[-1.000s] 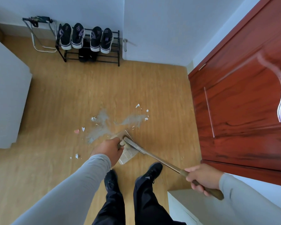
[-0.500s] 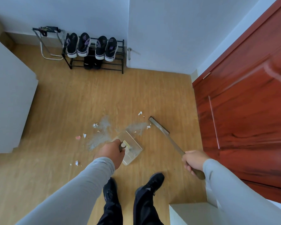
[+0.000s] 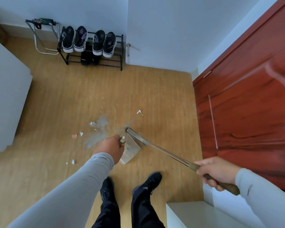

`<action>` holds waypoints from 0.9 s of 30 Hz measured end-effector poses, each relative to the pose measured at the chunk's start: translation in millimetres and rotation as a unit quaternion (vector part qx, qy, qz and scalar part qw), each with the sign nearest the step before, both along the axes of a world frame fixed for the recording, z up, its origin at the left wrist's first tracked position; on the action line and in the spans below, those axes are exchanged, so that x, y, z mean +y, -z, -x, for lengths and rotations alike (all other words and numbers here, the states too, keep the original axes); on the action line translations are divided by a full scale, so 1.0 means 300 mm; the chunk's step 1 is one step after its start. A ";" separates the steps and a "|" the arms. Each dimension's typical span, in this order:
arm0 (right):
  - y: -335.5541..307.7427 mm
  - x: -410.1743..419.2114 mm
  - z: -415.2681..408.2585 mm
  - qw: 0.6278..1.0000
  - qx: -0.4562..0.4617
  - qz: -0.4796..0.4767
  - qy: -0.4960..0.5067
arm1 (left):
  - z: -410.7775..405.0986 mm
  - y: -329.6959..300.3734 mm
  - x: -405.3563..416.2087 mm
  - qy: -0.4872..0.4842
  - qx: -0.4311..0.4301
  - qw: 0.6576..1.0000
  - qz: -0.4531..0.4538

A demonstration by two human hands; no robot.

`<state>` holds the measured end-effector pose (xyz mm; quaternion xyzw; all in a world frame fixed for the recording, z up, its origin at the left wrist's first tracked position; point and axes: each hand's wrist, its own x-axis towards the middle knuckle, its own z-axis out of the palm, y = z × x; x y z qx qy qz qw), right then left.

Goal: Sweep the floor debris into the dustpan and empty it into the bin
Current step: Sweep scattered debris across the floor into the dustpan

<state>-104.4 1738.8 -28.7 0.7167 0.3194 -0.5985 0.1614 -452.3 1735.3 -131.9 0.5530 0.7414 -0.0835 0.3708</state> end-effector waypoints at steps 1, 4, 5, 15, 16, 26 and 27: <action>-0.001 0.001 0.001 1.000 -0.006 -0.014 0.000 | 0.002 -0.003 -0.005 0.001 0.002 1.000 -0.002; 0.032 0.043 0.038 0.998 -0.029 -0.058 -0.014 | 0.009 -0.008 -0.017 0.002 0.009 1.000 -0.004; 0.052 0.067 0.053 0.997 -0.035 -0.070 -0.018 | 0.010 -0.007 -0.019 0.001 0.009 1.000 -0.006; 0.338 0.329 0.217 0.988 -0.064 -0.090 -0.106 | -0.005 0.022 -0.014 0.004 0.017 1.000 -0.015; 0.348 0.326 0.229 0.985 -0.071 -0.077 -0.137 | -0.009 0.020 -0.005 0.006 0.019 1.000 -0.015; 0.127 0.094 0.100 0.983 -0.026 0.019 -0.179 | -0.007 0.010 0.014 -0.010 0.005 1.000 -0.007; 0.095 0.099 0.063 0.989 -0.014 0.030 -0.148 | -0.005 0.008 0.013 -0.011 0.002 1.000 -0.008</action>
